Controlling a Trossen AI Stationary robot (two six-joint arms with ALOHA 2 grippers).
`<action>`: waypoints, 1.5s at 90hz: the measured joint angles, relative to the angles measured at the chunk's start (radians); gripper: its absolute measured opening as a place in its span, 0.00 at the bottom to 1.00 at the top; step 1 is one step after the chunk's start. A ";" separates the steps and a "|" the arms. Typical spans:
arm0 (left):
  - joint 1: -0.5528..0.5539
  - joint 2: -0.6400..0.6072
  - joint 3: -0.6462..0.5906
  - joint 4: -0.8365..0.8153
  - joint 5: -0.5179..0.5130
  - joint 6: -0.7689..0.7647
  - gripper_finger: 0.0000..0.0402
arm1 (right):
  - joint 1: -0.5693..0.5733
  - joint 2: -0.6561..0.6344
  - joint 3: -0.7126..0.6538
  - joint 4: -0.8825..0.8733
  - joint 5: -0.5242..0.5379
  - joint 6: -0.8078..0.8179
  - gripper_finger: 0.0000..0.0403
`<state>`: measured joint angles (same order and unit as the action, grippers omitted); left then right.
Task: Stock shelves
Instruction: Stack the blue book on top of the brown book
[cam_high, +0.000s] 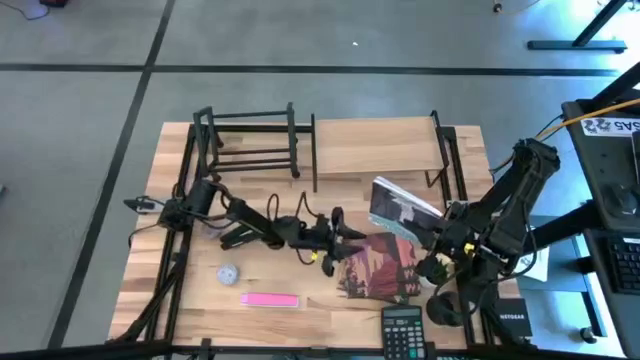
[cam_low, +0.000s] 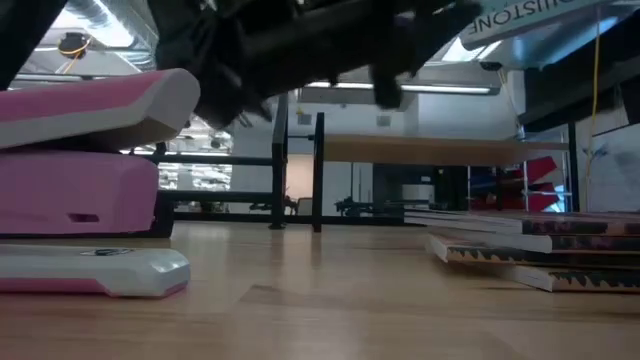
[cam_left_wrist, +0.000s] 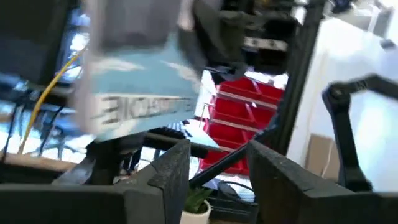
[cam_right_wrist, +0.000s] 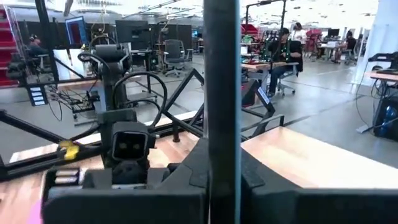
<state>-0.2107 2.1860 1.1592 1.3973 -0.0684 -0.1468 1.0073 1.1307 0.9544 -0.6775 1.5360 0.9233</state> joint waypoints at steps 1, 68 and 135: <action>-0.001 0.000 0.008 -0.007 0.001 0.014 0.35 | 0.000 0.000 0.002 0.000 0.000 0.000 0.00; 0.049 0.000 0.254 -0.145 0.053 0.108 0.35 | -0.046 0.068 0.265 0.213 -0.027 -0.610 0.00; 0.021 0.000 0.285 0.066 0.270 0.201 0.35 | -0.069 0.111 0.149 1.067 -0.440 -1.410 0.00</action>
<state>-0.1897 2.1860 1.4437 1.4637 0.2016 0.0543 0.9385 1.2414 1.1029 0.3899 1.0956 -0.4870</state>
